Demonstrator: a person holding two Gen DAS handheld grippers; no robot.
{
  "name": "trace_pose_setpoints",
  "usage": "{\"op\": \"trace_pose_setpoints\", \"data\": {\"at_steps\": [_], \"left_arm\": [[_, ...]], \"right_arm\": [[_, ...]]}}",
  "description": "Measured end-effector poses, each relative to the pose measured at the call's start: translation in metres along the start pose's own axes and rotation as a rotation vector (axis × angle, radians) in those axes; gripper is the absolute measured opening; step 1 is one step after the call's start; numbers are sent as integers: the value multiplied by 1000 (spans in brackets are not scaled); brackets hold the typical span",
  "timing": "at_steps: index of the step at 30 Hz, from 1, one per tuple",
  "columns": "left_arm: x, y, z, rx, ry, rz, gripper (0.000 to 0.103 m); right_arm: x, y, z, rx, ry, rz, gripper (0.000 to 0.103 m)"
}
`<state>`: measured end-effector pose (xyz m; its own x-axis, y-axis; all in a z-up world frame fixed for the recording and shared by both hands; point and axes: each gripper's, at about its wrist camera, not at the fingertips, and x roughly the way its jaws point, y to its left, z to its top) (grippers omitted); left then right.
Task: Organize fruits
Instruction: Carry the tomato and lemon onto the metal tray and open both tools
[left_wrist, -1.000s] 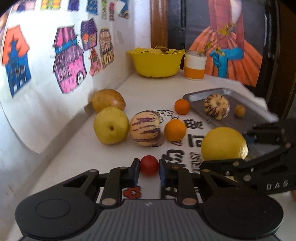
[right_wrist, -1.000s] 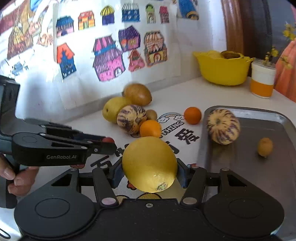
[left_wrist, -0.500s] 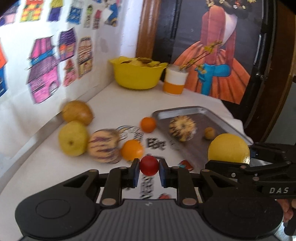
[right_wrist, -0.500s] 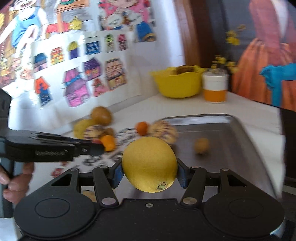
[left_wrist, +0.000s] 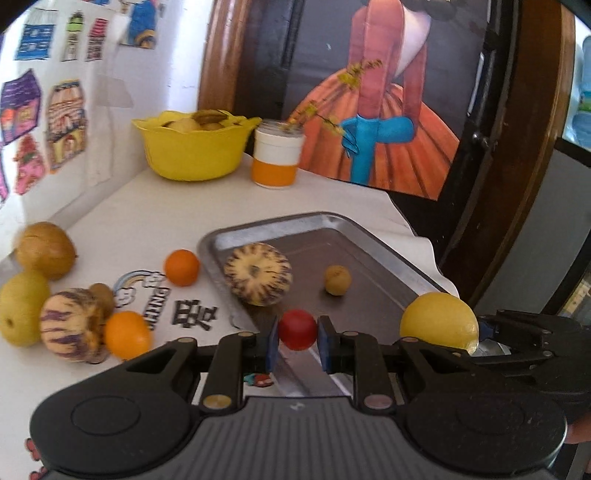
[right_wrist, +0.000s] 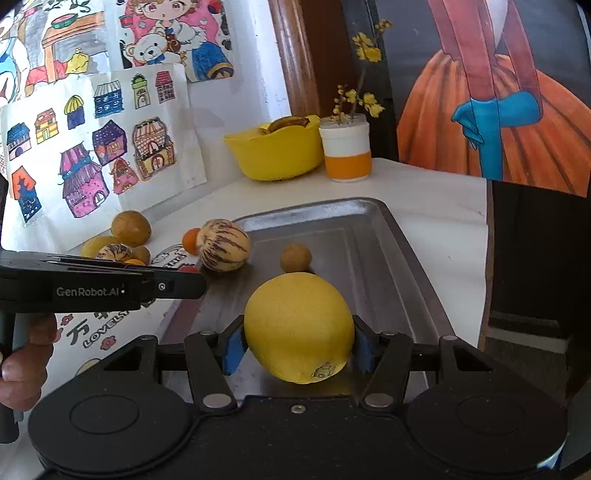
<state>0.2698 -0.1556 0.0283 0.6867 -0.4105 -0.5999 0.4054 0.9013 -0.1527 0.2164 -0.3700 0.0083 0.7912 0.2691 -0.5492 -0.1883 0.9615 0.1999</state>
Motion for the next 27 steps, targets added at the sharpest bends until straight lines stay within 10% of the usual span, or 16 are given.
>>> {"op": "trace_pose_setpoints", "data": {"at_steps": [12,27], "left_arm": [[15,-16,-3,34,45,-3,25],[-52,-2,-7,-92,-143,50,102]], "right_arm": [[-8,-1,-2,4,-22,0,63],[-84,33,-12,-62,-170,-96,102]]}}
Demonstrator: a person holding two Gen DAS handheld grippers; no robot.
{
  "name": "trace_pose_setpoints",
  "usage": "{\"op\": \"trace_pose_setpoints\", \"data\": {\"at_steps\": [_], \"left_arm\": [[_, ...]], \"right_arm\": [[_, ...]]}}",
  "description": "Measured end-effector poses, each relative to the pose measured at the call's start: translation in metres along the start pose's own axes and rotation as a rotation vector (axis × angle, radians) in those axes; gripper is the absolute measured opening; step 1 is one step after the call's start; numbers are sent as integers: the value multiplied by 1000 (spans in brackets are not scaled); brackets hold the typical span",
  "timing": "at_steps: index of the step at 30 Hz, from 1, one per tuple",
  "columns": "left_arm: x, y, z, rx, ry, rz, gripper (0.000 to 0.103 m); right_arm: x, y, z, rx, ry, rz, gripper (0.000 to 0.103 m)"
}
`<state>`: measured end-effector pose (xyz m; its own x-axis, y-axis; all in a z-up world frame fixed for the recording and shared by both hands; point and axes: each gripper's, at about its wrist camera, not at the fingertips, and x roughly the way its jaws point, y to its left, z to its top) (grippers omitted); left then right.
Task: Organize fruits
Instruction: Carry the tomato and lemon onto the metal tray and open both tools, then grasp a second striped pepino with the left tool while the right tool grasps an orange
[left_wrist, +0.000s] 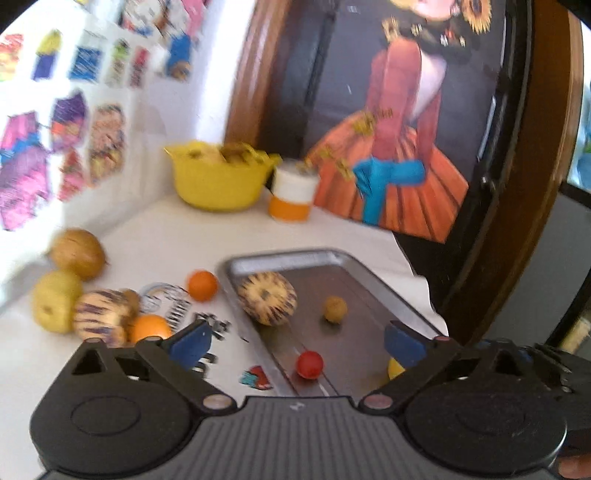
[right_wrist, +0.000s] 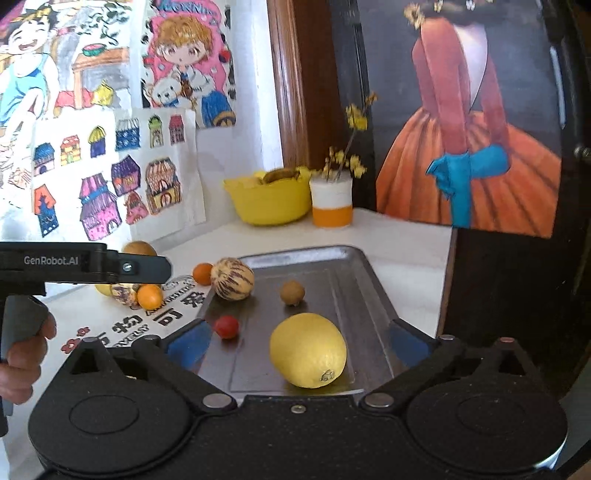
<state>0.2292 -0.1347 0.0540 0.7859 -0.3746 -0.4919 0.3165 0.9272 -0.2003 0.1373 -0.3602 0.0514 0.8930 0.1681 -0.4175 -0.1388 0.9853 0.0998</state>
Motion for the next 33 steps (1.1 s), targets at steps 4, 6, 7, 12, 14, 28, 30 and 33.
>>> {"op": "trace_pose_setpoints", "data": {"at_steps": [4,6,7,12,14,28,30,33], "left_arm": [[-30,6,-2,-4,-38,22,102],[-47,10,-5,-6,-55,35,102],[-54,12,-7,-6,-62,40,102],[-90,28,-23,-8,-72,73,102],[-101,36,-31,-9,-69,90,102],[-143,97,-79,-154,-15,142,102],[-146,105,-81,-154,-7,166,102],[-149,118,-81,-169,-1,201,102]], "right_arm": [[-27,13,-2,-2,-11,-6,102],[-39,20,-3,-7,-8,-5,102],[-44,24,-4,-12,-4,-4,102],[-66,45,-11,-42,11,3,102],[-70,52,-13,-42,19,9,102],[-57,109,-18,-108,97,111,102],[-47,119,-18,-117,112,137,102],[-33,133,-18,-134,132,171,102]]}}
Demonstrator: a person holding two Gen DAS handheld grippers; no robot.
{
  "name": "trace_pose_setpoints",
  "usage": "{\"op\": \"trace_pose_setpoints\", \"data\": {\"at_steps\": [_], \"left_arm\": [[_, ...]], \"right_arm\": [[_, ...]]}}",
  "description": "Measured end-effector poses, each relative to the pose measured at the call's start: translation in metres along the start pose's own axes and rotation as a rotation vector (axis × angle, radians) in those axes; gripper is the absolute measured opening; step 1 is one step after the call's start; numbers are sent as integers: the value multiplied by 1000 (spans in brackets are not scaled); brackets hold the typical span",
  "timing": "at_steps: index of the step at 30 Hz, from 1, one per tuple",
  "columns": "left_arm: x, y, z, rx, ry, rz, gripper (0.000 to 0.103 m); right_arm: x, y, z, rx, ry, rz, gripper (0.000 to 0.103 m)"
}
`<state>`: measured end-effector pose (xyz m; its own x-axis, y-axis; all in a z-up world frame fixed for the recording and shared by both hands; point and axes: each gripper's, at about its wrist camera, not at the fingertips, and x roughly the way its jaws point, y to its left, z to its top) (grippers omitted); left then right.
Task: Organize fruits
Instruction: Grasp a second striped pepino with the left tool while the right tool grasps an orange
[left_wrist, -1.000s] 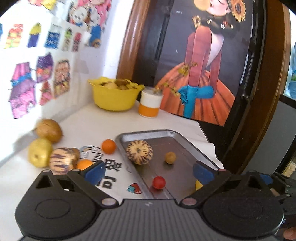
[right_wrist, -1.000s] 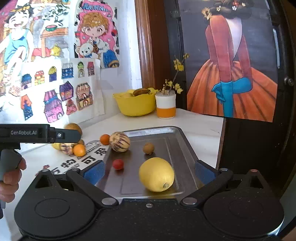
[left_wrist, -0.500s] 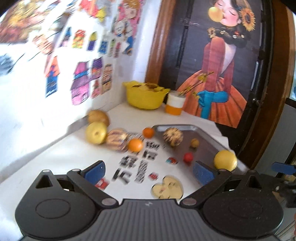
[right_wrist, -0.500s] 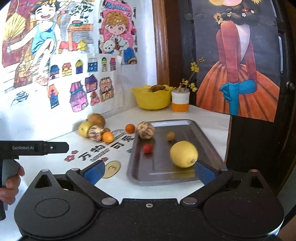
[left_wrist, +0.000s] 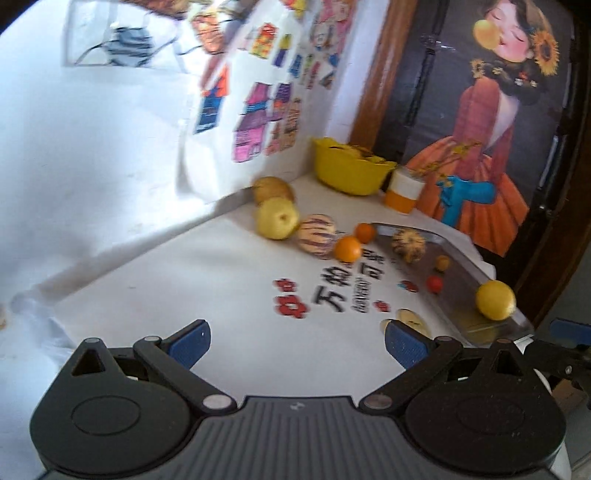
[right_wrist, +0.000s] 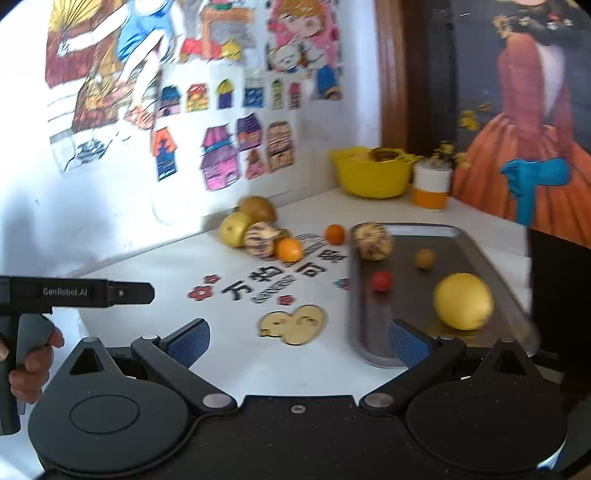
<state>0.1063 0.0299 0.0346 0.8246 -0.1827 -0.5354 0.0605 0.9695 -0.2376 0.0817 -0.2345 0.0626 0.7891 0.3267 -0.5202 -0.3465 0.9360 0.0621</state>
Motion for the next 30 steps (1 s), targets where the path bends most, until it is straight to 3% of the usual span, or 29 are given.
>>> {"op": "trace_pose_setpoints", "data": {"at_steps": [10,19,24,30], "left_arm": [[15,27,9,-38,7,36,102],[54,10,37,11,4,0,102],[76,1,62,66,19,-36,102],[108,-4,79,2,68,-105,102]], "right_arm": [[44,6,27,2,-29,-35,102],[81,-7,73,-199,-84,-76,102],[110,-16,86,-328,-48,-34,102],[150,-22,83,-406,30,45,99]]}}
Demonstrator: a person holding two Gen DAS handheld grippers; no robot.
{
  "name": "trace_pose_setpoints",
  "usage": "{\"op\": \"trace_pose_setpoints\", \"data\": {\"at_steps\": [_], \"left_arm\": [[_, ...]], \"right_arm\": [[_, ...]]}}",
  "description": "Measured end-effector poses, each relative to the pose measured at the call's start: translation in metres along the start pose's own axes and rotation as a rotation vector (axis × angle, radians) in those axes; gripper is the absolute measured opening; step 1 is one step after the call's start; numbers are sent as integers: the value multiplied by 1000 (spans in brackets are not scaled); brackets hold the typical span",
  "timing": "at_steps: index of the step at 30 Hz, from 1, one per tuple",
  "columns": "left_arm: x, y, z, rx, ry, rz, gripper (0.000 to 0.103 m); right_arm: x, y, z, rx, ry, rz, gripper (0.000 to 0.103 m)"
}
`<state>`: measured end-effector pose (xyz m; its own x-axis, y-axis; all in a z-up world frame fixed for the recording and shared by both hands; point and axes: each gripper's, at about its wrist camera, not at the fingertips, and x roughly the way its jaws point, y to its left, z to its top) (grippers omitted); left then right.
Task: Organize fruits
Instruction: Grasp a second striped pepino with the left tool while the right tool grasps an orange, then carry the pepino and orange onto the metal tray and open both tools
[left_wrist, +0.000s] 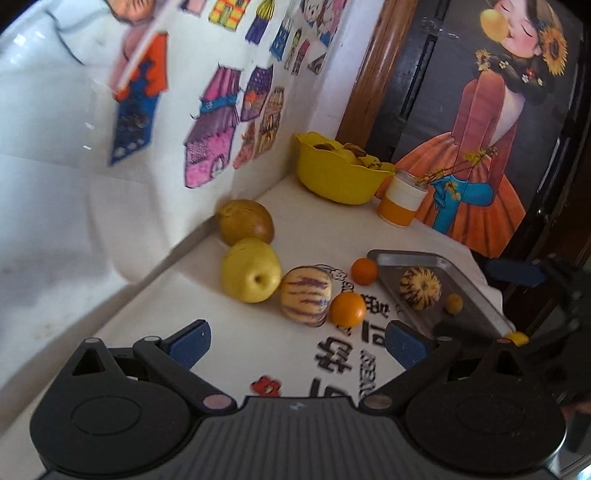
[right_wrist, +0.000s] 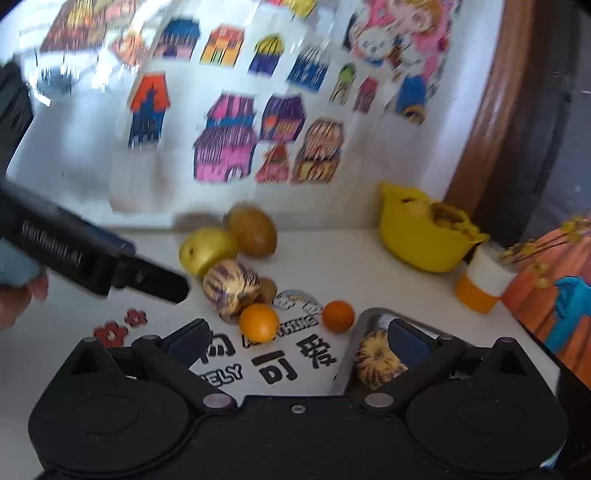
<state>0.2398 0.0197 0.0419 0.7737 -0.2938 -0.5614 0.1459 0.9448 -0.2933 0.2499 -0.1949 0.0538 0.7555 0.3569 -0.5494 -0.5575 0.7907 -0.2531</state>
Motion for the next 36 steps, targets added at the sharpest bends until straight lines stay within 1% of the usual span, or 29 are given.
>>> {"op": "trace_pose_setpoints", "data": {"at_steps": [2,6,8,10,13,15,19,21,27,30,32,36], "left_arm": [[10,0,4,-29,13,-17,102],[32,0,10,-75,53,-52,102],[43,-1,11,-97,75,-61,102],[52,-2,12,-113,77,-56,102],[60,-1,13,-122,61,-26,98],[65,0,14,-130,60,-23,94],[74,3,13,-146,75,-15,83],[76,2,13,-139,65,-8,82],[80,5,16,-166,59,-4,76],[82,4,16,-169,55,5,71],[84,3,16,-162,53,13,65],[86,3,16,-163,46,13,60]], "right_arm": [[11,0,-3,-12,14,28,95],[31,-1,-5,4,43,91,86],[39,-1,-5,5,49,104,82],[45,-1,-5,4,51,106,79],[51,-2,-6,22,58,119,76],[56,-4,-6,40,65,134,72],[64,-6,-6,56,77,143,65],[67,-6,-5,59,83,149,61],[74,-5,-3,66,94,168,55],[78,-5,-2,78,99,177,53],[80,-6,-3,89,103,184,51],[82,-8,-5,118,102,204,47]]}}
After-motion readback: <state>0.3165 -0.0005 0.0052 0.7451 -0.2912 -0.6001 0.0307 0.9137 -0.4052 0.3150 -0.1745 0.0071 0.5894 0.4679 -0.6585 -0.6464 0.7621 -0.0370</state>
